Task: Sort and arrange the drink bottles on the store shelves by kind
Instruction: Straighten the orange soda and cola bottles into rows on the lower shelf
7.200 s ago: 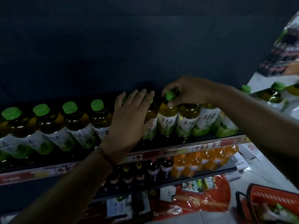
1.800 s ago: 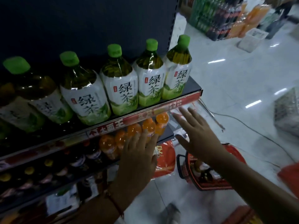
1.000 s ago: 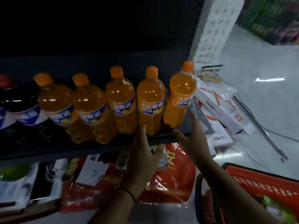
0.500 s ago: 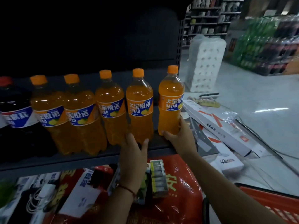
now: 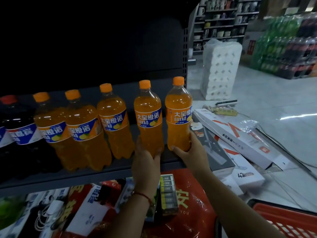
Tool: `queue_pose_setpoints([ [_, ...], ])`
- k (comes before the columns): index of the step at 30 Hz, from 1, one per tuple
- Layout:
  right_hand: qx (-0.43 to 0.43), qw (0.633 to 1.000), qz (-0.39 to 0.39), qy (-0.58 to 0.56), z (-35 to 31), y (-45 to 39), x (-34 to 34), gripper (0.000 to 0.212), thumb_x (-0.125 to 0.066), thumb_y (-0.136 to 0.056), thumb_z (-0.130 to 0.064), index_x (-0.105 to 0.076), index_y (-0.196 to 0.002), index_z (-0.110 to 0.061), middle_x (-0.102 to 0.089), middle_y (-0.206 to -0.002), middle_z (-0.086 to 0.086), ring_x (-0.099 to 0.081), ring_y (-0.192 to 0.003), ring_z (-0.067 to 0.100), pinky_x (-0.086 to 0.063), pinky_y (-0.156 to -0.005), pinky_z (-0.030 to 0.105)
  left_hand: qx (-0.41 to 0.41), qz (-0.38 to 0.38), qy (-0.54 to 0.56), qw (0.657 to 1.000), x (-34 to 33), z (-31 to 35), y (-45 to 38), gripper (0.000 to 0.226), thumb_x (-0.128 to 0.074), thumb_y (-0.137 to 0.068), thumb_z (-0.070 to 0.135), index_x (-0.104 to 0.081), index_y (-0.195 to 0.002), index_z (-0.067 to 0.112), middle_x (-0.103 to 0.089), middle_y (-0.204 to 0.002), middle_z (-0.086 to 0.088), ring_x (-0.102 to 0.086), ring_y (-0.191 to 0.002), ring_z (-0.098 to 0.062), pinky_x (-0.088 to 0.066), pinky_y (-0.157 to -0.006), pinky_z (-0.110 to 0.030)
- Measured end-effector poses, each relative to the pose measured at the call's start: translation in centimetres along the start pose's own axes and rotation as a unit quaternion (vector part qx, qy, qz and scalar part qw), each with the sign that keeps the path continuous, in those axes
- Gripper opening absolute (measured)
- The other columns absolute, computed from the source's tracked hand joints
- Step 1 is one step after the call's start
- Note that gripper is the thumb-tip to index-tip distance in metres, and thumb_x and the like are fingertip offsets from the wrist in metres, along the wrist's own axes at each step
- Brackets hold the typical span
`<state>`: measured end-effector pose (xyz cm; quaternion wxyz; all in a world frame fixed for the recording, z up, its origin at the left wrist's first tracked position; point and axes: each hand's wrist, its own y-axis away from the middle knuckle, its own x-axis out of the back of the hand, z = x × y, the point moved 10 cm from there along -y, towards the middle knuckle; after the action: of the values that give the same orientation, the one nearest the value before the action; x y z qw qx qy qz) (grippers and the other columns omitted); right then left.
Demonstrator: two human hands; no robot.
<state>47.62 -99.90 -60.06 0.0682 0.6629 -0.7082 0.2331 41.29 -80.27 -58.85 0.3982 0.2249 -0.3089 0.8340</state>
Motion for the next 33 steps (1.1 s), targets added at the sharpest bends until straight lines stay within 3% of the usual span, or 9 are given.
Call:
queue_pose_setpoints([
  [9,0.01,1.0,0.0,-0.005,0.6,-0.2,0.1,0.078,-0.077,-0.076,-0.05,-0.037,-0.142,-0.038,-0.059,-0.128,-0.012,-0.058,-0.112,0.01,-0.053,-0.091,0.039,-0.036,0.001,0.021,0.999,-0.8,1.2,-0.2,0.077,-0.067,-0.086,0.049,-0.027,-0.146,0.023,-0.053,-0.139,-0.001,-0.06,-0.116,-0.024,-0.054,-0.082,-0.035],
  [13,0.01,0.999,-0.035,-0.008,-0.5,0.1,0.2,0.07,-0.076,-0.081,-0.041,-0.034,-0.137,-0.043,-0.054,-0.13,-0.016,-0.053,-0.112,0.006,-0.047,-0.088,0.028,-0.084,-0.058,0.02,0.995,0.2,2.3,1.1,0.078,-0.061,-0.091,0.051,-0.016,-0.151,0.031,-0.04,-0.148,0.005,-0.05,-0.126,-0.018,-0.047,-0.089,-0.028],
  [15,0.012,0.999,-0.035,-0.01,-1.6,0.5,0.6,0.077,-0.073,-0.081,-0.043,-0.03,-0.145,-0.037,-0.049,-0.141,-0.011,-0.048,-0.125,0.009,-0.046,-0.098,0.037,-0.116,-0.069,-0.012,0.991,2.5,1.8,2.0,0.076,-0.052,-0.094,0.056,-0.007,-0.153,0.038,-0.026,-0.157,0.009,-0.038,-0.137,-0.015,-0.042,-0.099,-0.028],
  [17,0.054,0.998,0.028,0.027,-4.6,1.3,2.2,0.077,-0.069,-0.084,-0.042,-0.028,-0.149,-0.032,-0.042,-0.149,-0.004,-0.037,-0.135,0.01,-0.041,-0.106,0.045,-0.124,-0.04,-0.027,0.991,6.9,0.4,2.4,0.073,-0.048,-0.094,0.058,-0.008,-0.153,0.043,-0.019,-0.158,0.013,-0.028,-0.142,-0.01,-0.036,-0.106,-0.028],
  [20,0.2,0.972,0.081,0.095,-13.6,3.5,2.9,0.065,-0.061,-0.087,-0.04,-0.036,-0.146,-0.026,-0.035,-0.152,0.004,-0.033,-0.139,0.023,-0.037,-0.107,0.047,-0.125,0.078,-0.043,0.988,14.8,-2.7,1.4,0.072,-0.054,-0.089,0.054,-0.022,-0.151,0.035,-0.032,-0.149,0.007,-0.036,-0.135,-0.014,-0.042,-0.104,-0.034],
  [23,0.296,0.94,0.028,0.166,-22.4,3.8,-0.4,0.061,-0.059,-0.09,-0.041,-0.039,-0.146,-0.025,-0.036,-0.15,0.0,-0.032,-0.137,0.023,-0.031,-0.105,0.037,-0.096,0.089,0.007,0.991,16.9,-6.8,-0.5,0.086,-0.065,-0.087,0.047,-0.016,-0.155,0.03,-0.031,-0.153,0.006,-0.035,-0.139,-0.016,-0.04,-0.108,-0.038],
  [27,0.261,0.931,-0.154,0.204,-28.7,-0.7,-8.2,0.071,-0.059,-0.095,-0.041,-0.025,-0.153,-0.021,-0.032,-0.157,0.004,-0.033,-0.142,0.022,-0.032,-0.105,0.03,0.005,0.015,0.086,0.996,13.7,-10.5,-1.8,0.099,-0.067,-0.085,0.053,-0.002,-0.157,0.033,-0.024,-0.157,0.012,-0.028,-0.144,-0.013,-0.028,-0.116,-0.035],
  [30,0.233,0.925,-0.206,0.221,-29.8,-3.3,-11.8,0.069,-0.059,-0.096,-0.038,-0.028,-0.153,-0.015,-0.035,-0.156,0.009,-0.038,-0.14,0.025,-0.037,-0.106,0.035,0.005,0.052,0.034,0.998,13.3,-11.3,-2.1,0.09,-0.064,-0.086,0.054,-0.015,-0.155,0.025,-0.038,-0.147,-0.001,-0.037,-0.136,-0.021,-0.033,-0.105,-0.03],
  [33,0.244,0.908,-0.196,0.279,-30.2,-5.0,-12.4,0.055,-0.061,-0.095,-0.034,-0.047,-0.143,-0.013,-0.051,-0.143,0.007,-0.05,-0.128,0.021,-0.04,-0.089,0.026,0.019,0.076,-0.005,0.997,13.4,-11.2,-2.7,0.083,-0.063,-0.087,0.052,-0.025,-0.152,0.016,-0.044,-0.136,-0.005,-0.045,-0.128,-0.026,-0.045,-0.095,-0.035],
])
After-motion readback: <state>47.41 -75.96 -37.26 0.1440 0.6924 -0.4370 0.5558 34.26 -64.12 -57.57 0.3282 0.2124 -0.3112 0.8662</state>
